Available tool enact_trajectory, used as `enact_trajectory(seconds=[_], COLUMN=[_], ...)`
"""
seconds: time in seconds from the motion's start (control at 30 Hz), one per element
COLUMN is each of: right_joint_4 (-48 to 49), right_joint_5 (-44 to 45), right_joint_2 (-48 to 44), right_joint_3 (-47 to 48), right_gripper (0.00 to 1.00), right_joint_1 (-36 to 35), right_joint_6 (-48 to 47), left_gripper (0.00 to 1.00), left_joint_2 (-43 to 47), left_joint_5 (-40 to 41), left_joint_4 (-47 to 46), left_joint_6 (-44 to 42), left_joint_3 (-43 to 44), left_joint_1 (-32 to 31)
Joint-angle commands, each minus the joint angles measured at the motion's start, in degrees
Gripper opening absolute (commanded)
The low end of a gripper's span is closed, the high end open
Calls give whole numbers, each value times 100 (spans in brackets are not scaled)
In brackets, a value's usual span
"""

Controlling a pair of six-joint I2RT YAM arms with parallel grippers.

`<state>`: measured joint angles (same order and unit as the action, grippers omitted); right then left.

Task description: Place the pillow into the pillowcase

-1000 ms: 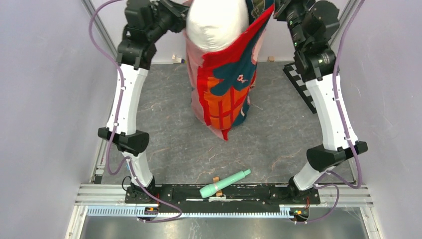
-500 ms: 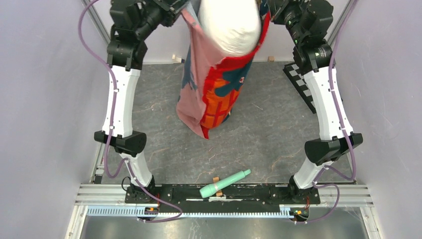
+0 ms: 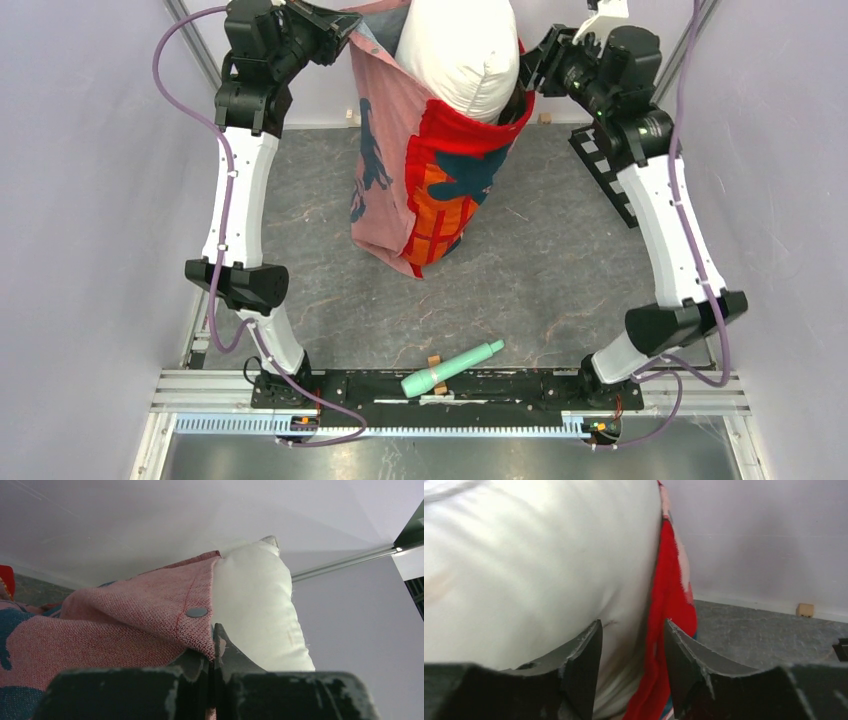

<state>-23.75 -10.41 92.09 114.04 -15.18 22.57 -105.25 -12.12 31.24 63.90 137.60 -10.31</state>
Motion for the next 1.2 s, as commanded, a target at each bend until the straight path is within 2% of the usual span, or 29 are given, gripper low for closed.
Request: enact_trajectory(seconds=[0.0, 0.13, 0.3, 0.43, 0.57, 0.7, 0.8, 0.87, 0.9, 0.93, 1.03, 1.17], right_joint_4=[-574, -1093, -1613, -1446, -1446, -1291, -1259, -1269, -1268, -1292, -975, 674], right_joint_5=[-255, -142, 106, 124, 300, 362, 357, 274, 270, 311, 409, 782], right_joint_2=[-722, -964, -1015, -902, -519, -400, -350, -314, -291, -250, -295, -1021], right_joint_3=[-22, -201, -331, -406, -47, -19, 96, 429, 634, 956, 1661, 936], right_gripper=[57, 64, 65, 66, 65, 61, 52, 32, 13, 1, 0, 0], right_joint_1=[-38, -37, -76, -105, -124, -356, -544, -557, -556, -537, -407, -231], right_joint_6=[-239, -497, -689, -576, -275, -77, -17, 44, 58, 64, 50, 85], left_gripper=[3, 3, 3, 3, 3, 3, 3, 3, 3, 3, 3, 3], left_joint_2=[244, 233, 213, 236, 245, 250, 251, 266, 281, 294, 332, 569], left_joint_5=[263, 295, 289, 263, 245, 208, 130, 88, 64, 40, -168, -510], left_joint_4=[-306, -255, -222, -224, -241, -244, -259, -259, -266, -265, -234, -546], left_joint_6=[-98, -115, -146, -171, -151, -150, -176, -228, -259, -287, -356, -282], left_joint_3=[187, 205, 202, 172, 160, 157, 160, 157, 161, 173, 265, 480], left_joint_1=[63, 72, 99, 125, 125, 123, 117, 116, 116, 112, 107, 21])
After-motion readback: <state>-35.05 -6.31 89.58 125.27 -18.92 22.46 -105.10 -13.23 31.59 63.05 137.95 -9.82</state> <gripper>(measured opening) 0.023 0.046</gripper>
